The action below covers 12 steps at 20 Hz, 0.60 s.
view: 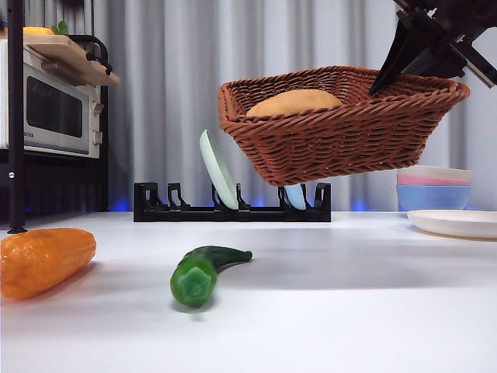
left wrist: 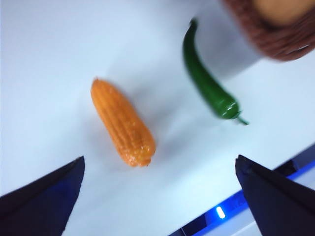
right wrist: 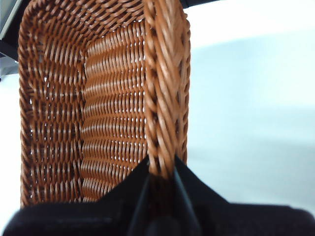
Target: Pick up the basket,pick up the corn from the table,pick up the potato from the table,pick up the cucumber from the table,put all items into the basket
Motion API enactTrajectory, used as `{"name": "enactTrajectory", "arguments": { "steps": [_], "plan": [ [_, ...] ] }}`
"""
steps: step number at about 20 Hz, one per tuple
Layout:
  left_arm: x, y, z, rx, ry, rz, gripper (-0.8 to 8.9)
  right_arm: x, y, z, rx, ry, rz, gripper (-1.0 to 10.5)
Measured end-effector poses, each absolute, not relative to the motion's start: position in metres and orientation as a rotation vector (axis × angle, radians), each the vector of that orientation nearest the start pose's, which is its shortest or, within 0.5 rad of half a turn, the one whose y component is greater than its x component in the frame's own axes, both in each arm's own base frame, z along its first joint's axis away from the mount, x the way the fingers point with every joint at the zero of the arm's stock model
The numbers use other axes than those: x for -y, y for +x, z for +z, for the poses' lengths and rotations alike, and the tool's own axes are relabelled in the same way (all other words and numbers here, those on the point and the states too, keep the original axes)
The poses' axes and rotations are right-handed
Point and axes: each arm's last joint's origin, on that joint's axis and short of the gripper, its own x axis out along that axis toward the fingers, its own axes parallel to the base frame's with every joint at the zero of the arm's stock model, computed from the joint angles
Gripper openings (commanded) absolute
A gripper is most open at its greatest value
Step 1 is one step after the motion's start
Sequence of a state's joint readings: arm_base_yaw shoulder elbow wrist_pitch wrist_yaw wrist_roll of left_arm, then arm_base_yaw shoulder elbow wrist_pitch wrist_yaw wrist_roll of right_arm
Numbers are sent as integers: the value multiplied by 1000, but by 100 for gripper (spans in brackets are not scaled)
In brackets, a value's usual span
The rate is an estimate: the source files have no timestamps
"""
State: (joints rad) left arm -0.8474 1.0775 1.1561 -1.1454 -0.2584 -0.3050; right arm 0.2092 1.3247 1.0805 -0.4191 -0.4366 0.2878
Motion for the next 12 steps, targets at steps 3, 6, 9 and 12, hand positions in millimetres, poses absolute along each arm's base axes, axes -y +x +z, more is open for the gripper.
{"name": "enactTrajectory", "arguments": {
  "steps": [3,6,9,12],
  "plan": [
    [130,143,288,-1037,214,-342,562,-70,273,301,-756,344,521,-17],
    [119,169,258,-1092,124,-276,562,-70,273,301,-756,344,522,-17],
    [109,201,241,-1122,62,-238,562,-71,273,301,-754,338,524,-17],
    [109,224,216,-1192,65,-234,562,-70,273,301,-753,334,525,-17]
  ]
}}
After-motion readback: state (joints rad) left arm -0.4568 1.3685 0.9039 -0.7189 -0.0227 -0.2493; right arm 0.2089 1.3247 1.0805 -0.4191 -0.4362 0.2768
